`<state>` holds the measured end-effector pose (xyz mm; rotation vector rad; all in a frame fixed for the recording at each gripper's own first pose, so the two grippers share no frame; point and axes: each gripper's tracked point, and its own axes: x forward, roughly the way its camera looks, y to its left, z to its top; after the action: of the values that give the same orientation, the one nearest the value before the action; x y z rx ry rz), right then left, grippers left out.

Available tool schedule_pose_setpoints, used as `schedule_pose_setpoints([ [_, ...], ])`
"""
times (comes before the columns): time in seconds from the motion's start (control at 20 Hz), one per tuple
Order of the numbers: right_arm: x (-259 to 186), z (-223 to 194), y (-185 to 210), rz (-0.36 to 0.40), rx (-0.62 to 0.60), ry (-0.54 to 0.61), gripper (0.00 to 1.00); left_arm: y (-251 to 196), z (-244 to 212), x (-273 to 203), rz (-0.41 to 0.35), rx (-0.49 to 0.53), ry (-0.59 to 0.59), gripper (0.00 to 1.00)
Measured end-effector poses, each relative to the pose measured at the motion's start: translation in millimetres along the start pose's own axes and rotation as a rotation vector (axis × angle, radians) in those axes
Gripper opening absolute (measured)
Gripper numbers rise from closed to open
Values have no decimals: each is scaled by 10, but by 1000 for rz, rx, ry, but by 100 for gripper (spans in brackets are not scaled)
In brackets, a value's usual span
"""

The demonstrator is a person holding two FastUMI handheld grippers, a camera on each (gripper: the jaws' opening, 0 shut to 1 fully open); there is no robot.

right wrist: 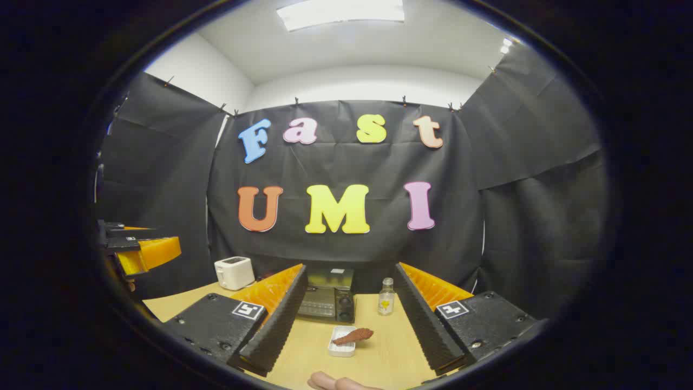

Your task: Open the electric oven with the left hand, put the food in, and close the electric oven.

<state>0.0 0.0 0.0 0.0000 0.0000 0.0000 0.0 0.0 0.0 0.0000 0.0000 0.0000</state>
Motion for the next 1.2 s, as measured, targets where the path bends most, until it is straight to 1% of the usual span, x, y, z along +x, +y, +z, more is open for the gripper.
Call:
schedule_pose_setpoints([
  [0.1, 13, -52, 59, 38, 34, 23, 100, 21, -20, 45, 1, -1, 6, 97],
  [0.15, 30, -72, 23, 39, 40, 29, 96, 62, -38, 54, 12, 2, 6, 97],
  [0.35, 81, -96, -48, 31, 44, 24, 96, 80, -92, 149, 9, 8, 12, 96],
  [0.4, 95, -102, -46, 38, 49, 22, 100, 88, -110, 191, 11, -1, 14, 96],
  [0.45, 114, -112, -53, 41, 52, 19, 96, 115, -146, 225, 11, -11, 21, 97],
  [0.55, 155, -133, -70, 49, 51, 13, 96, 118, -207, 309, 9, -28, 37, 97],
  [0.6, 185, -154, -75, 60, 52, 13, 96, 106, -229, 362, 5, -34, 41, 97],
  [0.65, 214, -173, -78, 72, 59, 13, 100, 79, -253, 430, -6, -34, 50, 97],
  [0.75, 255, -236, -132, 90, 75, 19, 100, 43, -283, 560, -34, -28, 58, 97],
  [0.8, 270, -265, -180, 91, 81, 20, 96, 30, -288, 650, -41, -22, 56, 97],
  [0.85, 286, -285, -233, 87, 88, 20, 100, 18, -291, 727, -45, -14, 53, 97],
  [0.9, 300, -293, -290, 83, 94, 17, 96, 6, -306, 836, -44, -7, 53, 97],
  [0.95, 312, -313, -358, 76, 96, 12, 100, -29, -341, 965, -48, -1, 56, 97],
  [1.0, 325, -328, -441, 63, 92, 9, 100, -89, -378, 1107, -65, 6, 69, 97],
  [1.05, 335, -346, -527, 45, 85, 7, 96, -149, -446, 1248, -80, 7, 90, 96],
  [1.15, 365, -390, -693, 11, 72, 8, 96, -244, -589, 1560, -106, -10, 137, 97],
  [1.2, 375, -412, -753, 1, 64, 12, 96, -264, -665, 1735, -106, -18, 161, 97],
])
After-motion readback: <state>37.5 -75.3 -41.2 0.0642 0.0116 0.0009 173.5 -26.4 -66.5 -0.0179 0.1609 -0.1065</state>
